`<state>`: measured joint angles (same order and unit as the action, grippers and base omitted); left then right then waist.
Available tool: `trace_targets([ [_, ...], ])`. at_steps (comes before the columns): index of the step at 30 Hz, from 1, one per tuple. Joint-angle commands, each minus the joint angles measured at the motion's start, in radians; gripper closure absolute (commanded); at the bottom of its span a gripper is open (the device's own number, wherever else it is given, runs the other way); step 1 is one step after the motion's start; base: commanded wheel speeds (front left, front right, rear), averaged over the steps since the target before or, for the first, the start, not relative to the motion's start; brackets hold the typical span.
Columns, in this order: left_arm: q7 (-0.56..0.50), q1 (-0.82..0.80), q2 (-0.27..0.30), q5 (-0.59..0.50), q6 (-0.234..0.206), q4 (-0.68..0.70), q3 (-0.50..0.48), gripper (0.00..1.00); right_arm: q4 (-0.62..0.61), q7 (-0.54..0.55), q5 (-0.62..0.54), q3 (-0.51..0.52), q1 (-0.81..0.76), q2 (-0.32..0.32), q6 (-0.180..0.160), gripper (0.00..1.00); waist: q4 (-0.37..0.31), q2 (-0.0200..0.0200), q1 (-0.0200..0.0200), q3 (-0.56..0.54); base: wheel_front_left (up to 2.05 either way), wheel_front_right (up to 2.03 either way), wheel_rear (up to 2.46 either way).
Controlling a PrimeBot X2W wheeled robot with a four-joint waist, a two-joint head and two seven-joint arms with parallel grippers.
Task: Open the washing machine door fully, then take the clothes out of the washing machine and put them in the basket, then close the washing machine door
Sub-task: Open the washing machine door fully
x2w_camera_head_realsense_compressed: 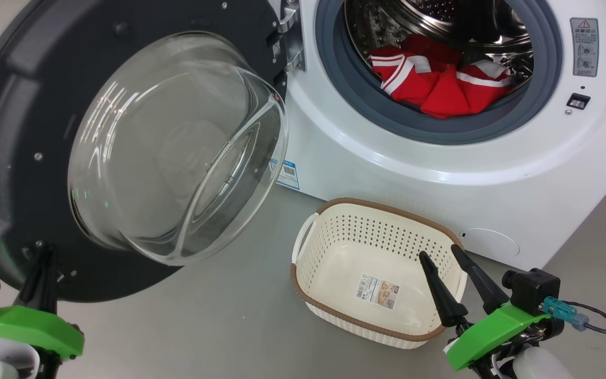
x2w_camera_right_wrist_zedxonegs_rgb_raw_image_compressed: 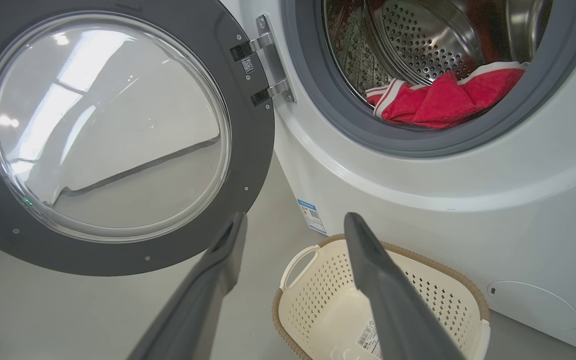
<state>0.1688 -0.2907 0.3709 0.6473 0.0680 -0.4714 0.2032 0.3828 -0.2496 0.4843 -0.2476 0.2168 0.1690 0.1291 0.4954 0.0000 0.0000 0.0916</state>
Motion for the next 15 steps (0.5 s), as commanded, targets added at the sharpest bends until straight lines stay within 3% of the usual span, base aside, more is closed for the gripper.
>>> trace_targets([
  [1, 0.013, -0.052, 0.053, 0.008, 0.007, 0.009, -0.042, 1.00, -0.021, -0.012, -0.005, -0.021, 0.029, 0.002, 0.002, 0.00, 0.001, 0.0000, 0.0000, 0.000, 0.00, 0.00, 0.00],
  [15, 0.036, -0.034, 0.037, 0.007, 0.005, 0.023, -0.025, 1.00, -0.019, -0.012, -0.003, -0.020, 0.037, 0.003, 0.002, 0.00, -0.007, 0.0000, 0.0000, 0.003, 0.00, 0.00, 0.00],
])
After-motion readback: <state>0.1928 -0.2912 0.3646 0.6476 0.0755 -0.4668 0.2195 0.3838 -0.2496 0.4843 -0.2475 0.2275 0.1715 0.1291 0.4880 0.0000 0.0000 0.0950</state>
